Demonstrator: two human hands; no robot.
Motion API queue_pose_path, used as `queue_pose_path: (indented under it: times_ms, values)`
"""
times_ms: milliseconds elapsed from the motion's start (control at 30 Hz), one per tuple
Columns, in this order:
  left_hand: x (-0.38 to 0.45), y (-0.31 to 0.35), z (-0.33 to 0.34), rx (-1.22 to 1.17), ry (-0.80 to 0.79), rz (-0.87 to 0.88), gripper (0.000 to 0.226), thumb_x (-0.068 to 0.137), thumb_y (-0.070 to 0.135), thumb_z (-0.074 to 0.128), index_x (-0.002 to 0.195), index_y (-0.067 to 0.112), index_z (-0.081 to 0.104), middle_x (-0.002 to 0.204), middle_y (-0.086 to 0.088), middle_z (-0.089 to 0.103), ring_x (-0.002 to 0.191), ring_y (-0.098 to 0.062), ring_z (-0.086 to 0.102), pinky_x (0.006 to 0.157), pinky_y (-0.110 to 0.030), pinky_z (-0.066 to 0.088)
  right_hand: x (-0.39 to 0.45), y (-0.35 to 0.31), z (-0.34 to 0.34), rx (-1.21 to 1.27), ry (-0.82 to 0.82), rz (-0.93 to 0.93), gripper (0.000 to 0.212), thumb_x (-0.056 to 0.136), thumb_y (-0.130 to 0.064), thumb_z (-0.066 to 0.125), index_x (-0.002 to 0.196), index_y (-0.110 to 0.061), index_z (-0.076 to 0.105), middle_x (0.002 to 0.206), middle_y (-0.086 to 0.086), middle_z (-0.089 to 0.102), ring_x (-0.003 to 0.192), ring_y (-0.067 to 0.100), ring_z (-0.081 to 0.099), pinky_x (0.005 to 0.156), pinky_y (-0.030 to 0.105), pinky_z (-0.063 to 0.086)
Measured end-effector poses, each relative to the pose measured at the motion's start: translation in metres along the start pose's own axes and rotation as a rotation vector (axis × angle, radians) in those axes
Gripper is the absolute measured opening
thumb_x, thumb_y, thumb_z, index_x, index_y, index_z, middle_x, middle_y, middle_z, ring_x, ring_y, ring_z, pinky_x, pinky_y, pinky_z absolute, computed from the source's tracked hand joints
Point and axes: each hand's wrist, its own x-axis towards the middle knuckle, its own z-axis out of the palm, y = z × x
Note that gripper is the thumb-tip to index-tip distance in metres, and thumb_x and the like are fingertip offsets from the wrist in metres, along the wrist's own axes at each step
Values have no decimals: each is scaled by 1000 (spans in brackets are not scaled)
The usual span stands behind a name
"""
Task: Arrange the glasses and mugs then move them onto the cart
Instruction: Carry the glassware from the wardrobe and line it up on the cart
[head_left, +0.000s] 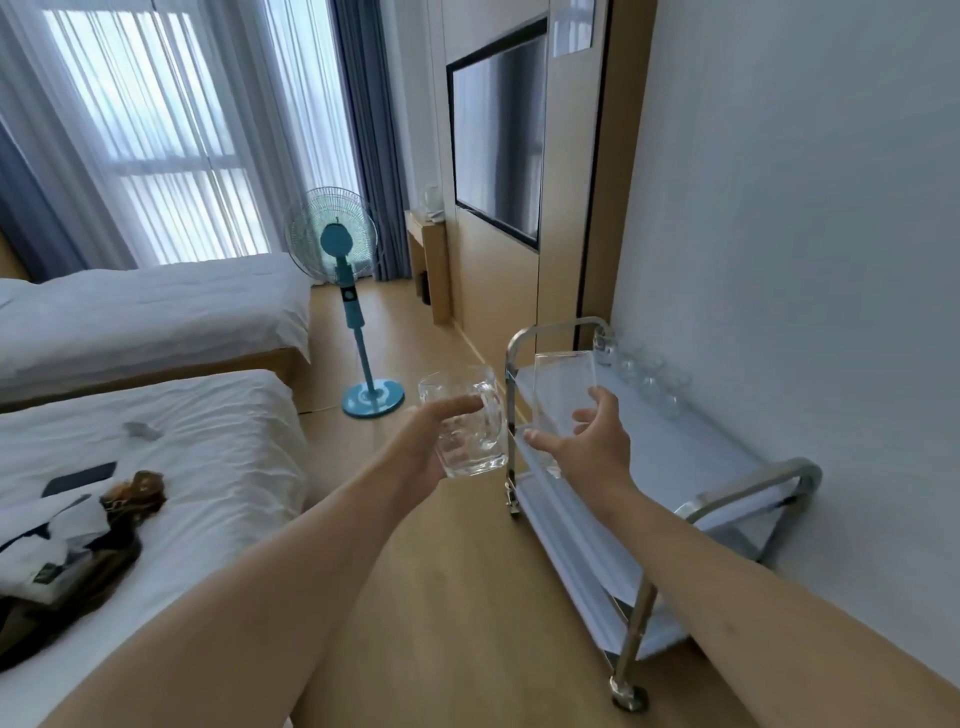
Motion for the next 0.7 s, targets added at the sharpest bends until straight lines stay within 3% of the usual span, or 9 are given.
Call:
queue_pose_path:
  times_ms: [200, 333, 500, 700]
  values:
    - [81, 24, 10, 86, -92, 6, 72, 60, 20, 89, 126, 5, 64, 113, -17, 73, 97, -32, 72, 83, -45, 58, 79, 12, 20, 2, 23, -9, 99, 69, -34, 92, 148, -19, 33, 125, 4, 52, 110, 19, 53, 97, 38, 49]
    - [133, 41, 27, 133, -113, -14, 65, 64, 19, 83, 124, 5, 64, 101, -11, 76, 85, -25, 76, 69, -38, 59, 135, 22, 26, 16, 36, 15, 99, 69, -33, 91, 148, -18, 33, 126, 5, 52, 111, 20, 53, 98, 40, 50]
    - [199, 47, 37, 166, -100, -4, 87, 53, 27, 92, 131, 4, 61, 112, -15, 75, 95, -30, 75, 69, -37, 59, 195, 34, 32, 5, 60, 27, 100, 68, -34, 92, 148, -20, 32, 124, 4, 52, 113, 21, 53, 99, 41, 48]
    - [269, 45, 42, 156, -119, -21, 88, 52, 25, 94, 129, 2, 58, 114, -18, 72, 97, -33, 74, 71, -40, 60, 248, 52, 44, -8, 110, 82, 101, 68, -32, 92, 149, -19, 31, 127, 5, 52, 115, 22, 53, 97, 40, 49]
